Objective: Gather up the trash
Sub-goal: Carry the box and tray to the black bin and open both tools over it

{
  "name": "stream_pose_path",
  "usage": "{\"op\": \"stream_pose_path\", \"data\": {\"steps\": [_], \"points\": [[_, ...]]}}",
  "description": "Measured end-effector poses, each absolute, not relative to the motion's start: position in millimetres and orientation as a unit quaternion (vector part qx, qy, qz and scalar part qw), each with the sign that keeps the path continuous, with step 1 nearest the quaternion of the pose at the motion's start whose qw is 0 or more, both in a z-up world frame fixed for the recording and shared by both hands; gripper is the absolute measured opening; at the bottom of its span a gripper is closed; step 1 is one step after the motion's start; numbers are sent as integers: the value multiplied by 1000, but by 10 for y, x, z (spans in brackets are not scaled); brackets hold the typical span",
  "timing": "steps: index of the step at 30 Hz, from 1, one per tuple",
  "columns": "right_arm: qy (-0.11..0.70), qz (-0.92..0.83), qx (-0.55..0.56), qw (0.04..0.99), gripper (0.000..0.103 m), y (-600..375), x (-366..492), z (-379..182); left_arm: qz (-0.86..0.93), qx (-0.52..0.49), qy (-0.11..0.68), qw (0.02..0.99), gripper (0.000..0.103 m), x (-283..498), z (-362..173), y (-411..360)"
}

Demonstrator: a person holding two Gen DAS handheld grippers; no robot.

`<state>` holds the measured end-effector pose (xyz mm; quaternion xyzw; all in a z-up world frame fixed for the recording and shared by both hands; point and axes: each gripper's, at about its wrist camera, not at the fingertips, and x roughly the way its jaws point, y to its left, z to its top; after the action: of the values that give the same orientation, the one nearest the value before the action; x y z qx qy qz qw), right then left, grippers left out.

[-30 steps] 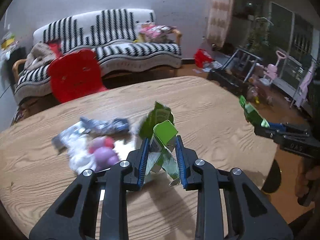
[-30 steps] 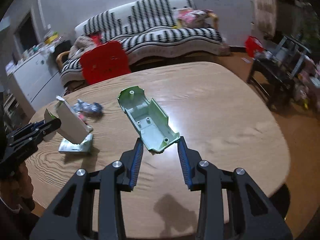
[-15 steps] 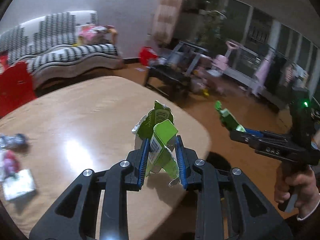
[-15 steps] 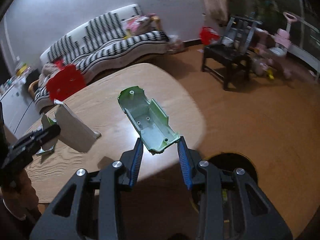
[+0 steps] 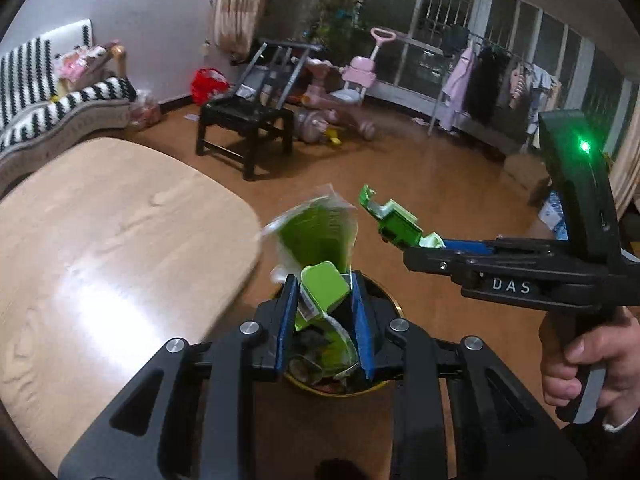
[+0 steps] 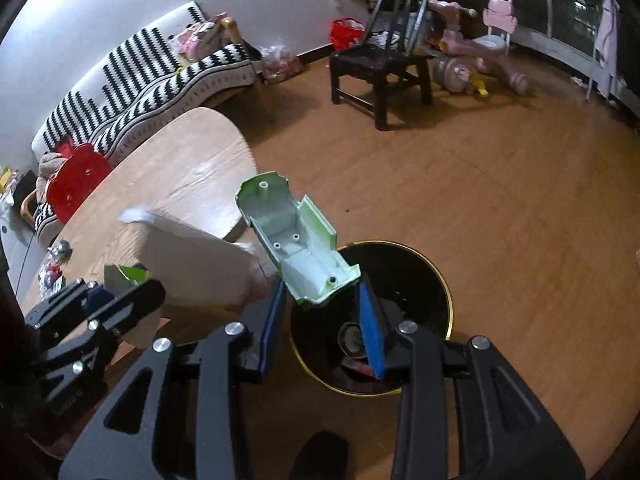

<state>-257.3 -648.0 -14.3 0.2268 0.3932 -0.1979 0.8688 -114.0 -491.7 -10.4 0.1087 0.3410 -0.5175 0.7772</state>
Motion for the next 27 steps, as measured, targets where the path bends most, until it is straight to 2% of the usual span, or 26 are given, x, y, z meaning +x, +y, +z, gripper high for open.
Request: {"op": "stream_pose_path", "data": {"steps": [27], "points": [[399, -214, 258, 854, 36, -6662, -2660, -270, -516, 135, 381, 755, 24, -1146, -508, -5421]]}}
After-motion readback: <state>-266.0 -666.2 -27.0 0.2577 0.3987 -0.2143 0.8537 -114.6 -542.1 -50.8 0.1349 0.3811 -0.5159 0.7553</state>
